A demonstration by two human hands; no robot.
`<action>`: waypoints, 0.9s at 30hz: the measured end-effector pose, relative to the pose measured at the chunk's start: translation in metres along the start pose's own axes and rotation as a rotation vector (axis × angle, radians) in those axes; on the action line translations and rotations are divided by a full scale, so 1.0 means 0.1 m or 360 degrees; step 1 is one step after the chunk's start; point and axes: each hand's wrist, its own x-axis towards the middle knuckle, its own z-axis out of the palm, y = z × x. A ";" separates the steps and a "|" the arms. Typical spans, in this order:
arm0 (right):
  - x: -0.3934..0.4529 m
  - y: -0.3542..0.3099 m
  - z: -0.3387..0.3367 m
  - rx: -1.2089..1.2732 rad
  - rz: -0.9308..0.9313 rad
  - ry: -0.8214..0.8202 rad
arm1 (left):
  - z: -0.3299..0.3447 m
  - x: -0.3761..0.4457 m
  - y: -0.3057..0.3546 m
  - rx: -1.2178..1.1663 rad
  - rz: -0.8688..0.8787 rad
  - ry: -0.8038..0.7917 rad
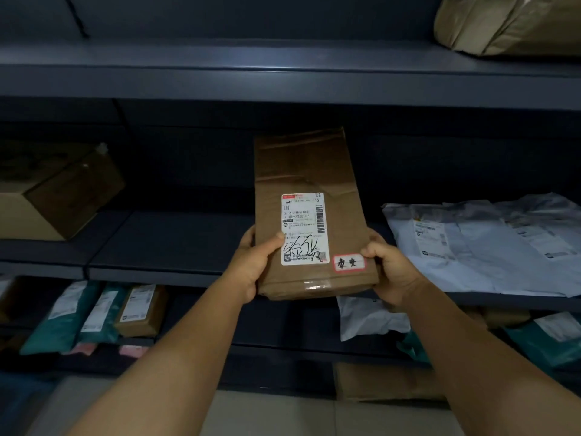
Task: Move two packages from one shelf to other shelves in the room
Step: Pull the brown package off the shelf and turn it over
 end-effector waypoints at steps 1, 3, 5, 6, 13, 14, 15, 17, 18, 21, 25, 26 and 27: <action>0.01 0.00 0.00 -0.0018 -0.0006 -0.0007 | -0.01 0.00 -0.01 -0.0013 0.0015 0.0007; 0.01 -0.01 0.02 -0.0034 -0.0011 -0.0017 | -0.02 -0.01 -0.01 -0.0024 0.0048 0.0019; 0.01 -0.02 0.04 -0.0036 0.0007 -0.0018 | -0.03 -0.03 -0.01 -0.0016 0.0067 0.0030; 0.00 -0.02 0.05 -0.0038 0.0016 -0.0011 | -0.04 -0.04 0.00 -0.0012 0.0072 0.0034; 0.00 0.01 0.09 -0.0126 0.0044 0.0006 | -0.02 -0.13 -0.05 0.0093 0.0115 0.0106; 0.01 0.02 0.08 -0.0133 0.0043 0.0007 | 0.00 -0.13 -0.06 0.0111 0.0132 0.0125; 0.02 0.02 0.08 -0.0140 0.0045 0.0007 | 0.00 -0.14 -0.06 0.0120 0.0143 0.0140; 0.04 0.02 0.07 -0.0163 0.0053 -0.0004 | 0.01 -0.14 -0.07 0.0126 0.0153 0.0159; 0.05 0.02 0.08 -0.0177 0.0056 -0.0009 | 0.01 -0.15 -0.06 0.0124 0.0155 0.0166; 0.08 0.00 0.09 -0.0213 0.0077 -0.0018 | 0.00 -0.16 -0.05 0.0134 0.0157 0.0200; 0.14 -0.01 0.15 -0.0251 0.0126 -0.0010 | -0.04 -0.19 -0.02 0.0133 0.0164 0.0247; 0.15 -0.01 0.18 -0.0262 0.0132 -0.0018 | -0.06 -0.20 -0.01 0.0131 0.0171 0.0266; 0.16 -0.01 0.20 -0.0273 0.0130 -0.0027 | -0.08 -0.20 0.00 0.0130 0.0175 0.0286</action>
